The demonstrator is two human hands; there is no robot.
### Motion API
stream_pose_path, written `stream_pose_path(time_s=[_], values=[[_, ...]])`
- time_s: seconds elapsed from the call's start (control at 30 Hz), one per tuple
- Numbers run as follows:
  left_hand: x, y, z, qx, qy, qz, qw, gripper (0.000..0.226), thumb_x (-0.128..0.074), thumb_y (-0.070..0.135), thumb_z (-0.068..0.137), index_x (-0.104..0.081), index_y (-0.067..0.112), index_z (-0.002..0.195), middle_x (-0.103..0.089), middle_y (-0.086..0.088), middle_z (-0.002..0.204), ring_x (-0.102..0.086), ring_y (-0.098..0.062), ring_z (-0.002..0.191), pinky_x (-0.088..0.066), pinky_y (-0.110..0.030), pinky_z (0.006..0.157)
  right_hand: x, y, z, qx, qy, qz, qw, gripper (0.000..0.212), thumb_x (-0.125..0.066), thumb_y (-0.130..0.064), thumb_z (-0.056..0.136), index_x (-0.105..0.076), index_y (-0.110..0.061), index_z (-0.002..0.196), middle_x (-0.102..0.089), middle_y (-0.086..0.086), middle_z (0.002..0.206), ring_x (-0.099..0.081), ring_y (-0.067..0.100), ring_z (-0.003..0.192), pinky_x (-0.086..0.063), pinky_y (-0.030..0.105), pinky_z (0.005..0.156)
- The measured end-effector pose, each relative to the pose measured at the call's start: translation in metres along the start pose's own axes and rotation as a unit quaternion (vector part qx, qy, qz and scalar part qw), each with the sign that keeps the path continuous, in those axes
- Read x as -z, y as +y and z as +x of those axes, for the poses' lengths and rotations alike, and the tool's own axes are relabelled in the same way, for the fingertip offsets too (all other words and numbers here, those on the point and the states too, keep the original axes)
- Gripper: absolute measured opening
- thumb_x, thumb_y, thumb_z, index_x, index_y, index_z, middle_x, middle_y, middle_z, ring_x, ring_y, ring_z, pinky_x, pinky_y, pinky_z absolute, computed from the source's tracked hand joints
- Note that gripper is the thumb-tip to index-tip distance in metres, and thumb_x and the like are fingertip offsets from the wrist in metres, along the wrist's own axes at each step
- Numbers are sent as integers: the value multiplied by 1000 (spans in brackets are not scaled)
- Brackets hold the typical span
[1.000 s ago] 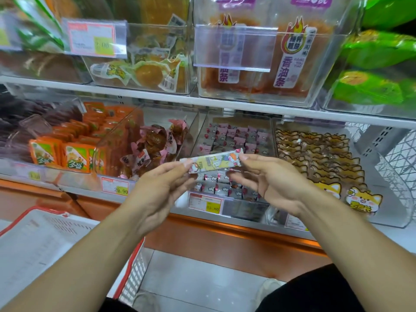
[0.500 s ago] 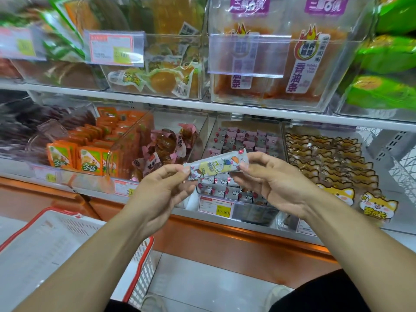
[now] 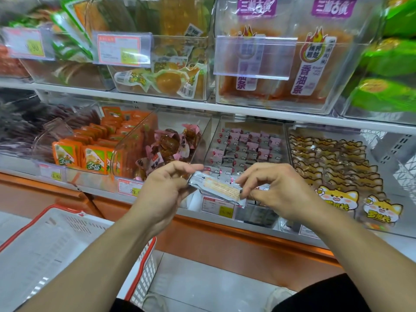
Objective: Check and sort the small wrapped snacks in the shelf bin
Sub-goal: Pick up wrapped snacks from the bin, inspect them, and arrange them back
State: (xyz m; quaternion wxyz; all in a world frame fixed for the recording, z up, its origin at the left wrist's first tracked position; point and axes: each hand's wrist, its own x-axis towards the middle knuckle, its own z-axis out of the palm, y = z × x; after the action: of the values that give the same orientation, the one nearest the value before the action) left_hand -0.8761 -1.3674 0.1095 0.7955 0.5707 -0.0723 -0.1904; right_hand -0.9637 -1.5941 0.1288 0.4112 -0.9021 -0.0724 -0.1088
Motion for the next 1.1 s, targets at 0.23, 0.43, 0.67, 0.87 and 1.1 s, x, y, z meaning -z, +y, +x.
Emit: stream_pose_path(time_s=[0.23, 0.43, 0.67, 0.87, 1.1], values=[[-10, -6, 1, 75, 15, -43, 996, 27, -44, -8, 96, -68, -7, 109, -75, -25, 104, -76, -33, 95, -61, -26, 69, 7, 3, 2, -60, 42, 241, 968, 13, -85, -18, 68, -74, -14, 75, -78, 3, 96, -74, 25, 81, -62, 30, 70], [-32, -13, 3, 42, -1, 37, 998, 18, -57, 6, 100, -73, 4, 108, -77, -12, 105, -76, -29, 93, -62, -28, 75, 21, 14, 4, -114, 227, 306, 918, 11, -72, -12, 88, -61, -14, 87, -77, 9, 90, -76, 22, 86, -61, 26, 71], [-61, -36, 6, -194, -54, 465, 862, 20, -67, 26, 95, -72, 30, 114, -68, 17, 115, -61, -3, 107, -49, -25, 95, 54, 36, 0, -100, 300, -39, 948, 8, -69, -27, 94, -70, -34, 97, -71, -19, 86, -61, -6, 71, -41, 8, 56], [-85, -54, 22, -224, -133, 593, 762, 50, -61, 41, 97, -52, 22, 143, -53, 3, 144, -40, -15, 137, -29, -32, 115, 52, 38, -1, -118, 156, -216, 957, 12, -67, -25, 96, -72, -29, 105, -64, -17, 95, -55, -1, 82, -39, 17, 71], [-98, -69, 41, -209, -146, 699, 668, 73, -42, 66, 96, -36, 20, 153, -38, 1, 157, -23, -22, 149, -15, -47, 123, 53, 37, 4, -130, 111, -283, 944, 7, -63, -35, 96, -66, -35, 102, -72, -7, 97, -66, 19, 88, -56, 42, 81]])
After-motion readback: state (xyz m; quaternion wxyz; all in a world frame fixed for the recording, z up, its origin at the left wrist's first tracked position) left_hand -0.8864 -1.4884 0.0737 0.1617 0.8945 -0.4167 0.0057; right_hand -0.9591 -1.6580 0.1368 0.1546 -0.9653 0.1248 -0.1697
